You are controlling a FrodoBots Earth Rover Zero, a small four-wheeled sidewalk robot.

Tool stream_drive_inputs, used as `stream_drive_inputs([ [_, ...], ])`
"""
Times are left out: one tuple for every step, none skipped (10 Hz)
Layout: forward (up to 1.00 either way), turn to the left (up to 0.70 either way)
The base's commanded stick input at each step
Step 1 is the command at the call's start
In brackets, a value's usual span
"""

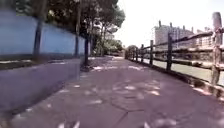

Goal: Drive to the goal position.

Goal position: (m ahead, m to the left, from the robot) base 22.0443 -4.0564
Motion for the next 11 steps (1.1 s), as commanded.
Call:
stream_drive_inputs([
  [1.0,0.0],
  [1.0,0.0],
  [1.0,0.0],
  [1.0,0.0],
  [1.0,0.0],
  [1.0,0.0],
  [1.0,0.0],
  [1.0,0.0],
  [1.0,0.0],
  [1.0,0.0],
  [1.0,0.0],
])
